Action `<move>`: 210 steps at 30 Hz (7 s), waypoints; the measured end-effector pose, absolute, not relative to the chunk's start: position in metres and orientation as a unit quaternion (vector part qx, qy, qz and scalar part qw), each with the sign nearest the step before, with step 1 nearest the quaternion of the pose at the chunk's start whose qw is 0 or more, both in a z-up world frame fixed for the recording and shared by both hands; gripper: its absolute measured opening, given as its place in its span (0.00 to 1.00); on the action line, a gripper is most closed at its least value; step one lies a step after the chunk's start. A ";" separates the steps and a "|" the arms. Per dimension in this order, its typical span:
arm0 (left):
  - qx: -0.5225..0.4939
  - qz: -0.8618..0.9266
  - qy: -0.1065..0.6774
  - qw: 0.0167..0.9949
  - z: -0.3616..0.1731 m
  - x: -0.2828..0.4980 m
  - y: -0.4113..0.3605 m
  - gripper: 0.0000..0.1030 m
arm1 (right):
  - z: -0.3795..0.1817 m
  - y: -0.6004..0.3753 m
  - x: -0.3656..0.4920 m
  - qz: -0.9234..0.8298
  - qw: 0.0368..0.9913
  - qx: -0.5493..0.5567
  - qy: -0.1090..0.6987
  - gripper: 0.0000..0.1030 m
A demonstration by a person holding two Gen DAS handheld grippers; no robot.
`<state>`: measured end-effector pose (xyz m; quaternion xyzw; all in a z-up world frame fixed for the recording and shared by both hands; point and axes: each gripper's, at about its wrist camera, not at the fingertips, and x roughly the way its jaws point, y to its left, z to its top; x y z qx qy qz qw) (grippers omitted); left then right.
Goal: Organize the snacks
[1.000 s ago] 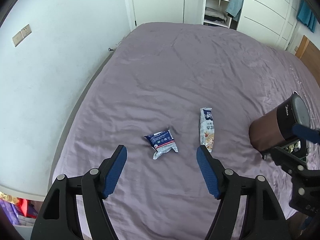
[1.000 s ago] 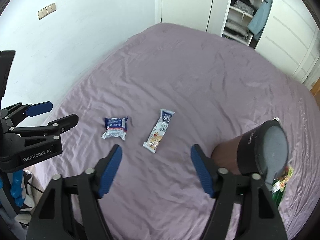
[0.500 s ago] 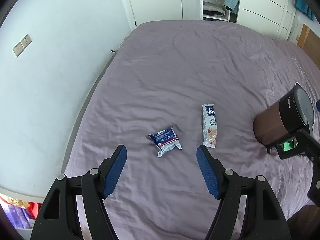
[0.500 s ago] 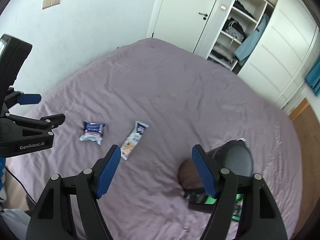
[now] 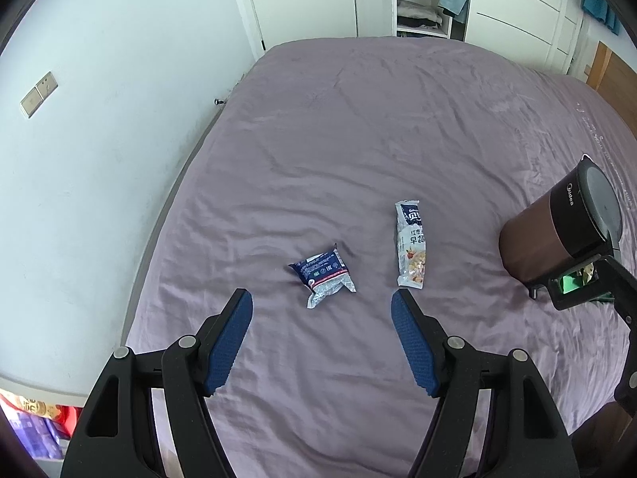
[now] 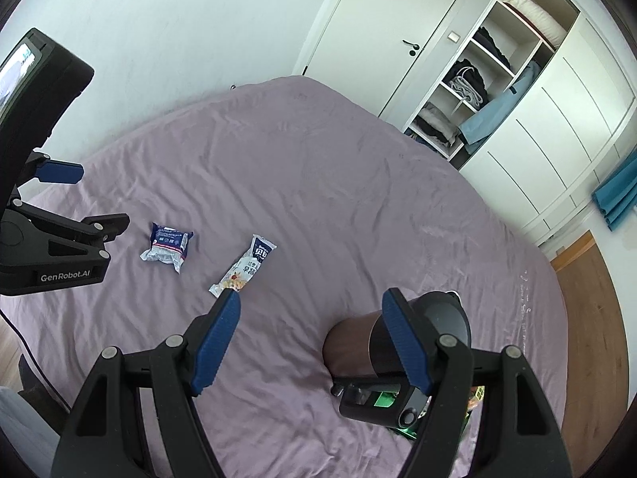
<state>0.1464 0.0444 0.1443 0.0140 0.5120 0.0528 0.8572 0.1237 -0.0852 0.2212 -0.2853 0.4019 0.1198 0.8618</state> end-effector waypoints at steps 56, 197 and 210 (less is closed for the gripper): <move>0.064 0.050 0.609 0.789 0.037 0.157 0.013 0.65 | 0.083 -0.184 0.133 0.194 0.749 0.131 0.619 0.99; -0.114 0.103 0.598 0.786 -0.111 0.285 0.083 0.67 | -0.079 -0.056 0.305 0.123 0.773 -0.052 0.621 0.74; -0.111 0.088 0.599 0.788 -0.103 0.271 0.073 0.54 | -0.054 -0.059 0.282 0.172 0.779 -0.037 0.602 0.00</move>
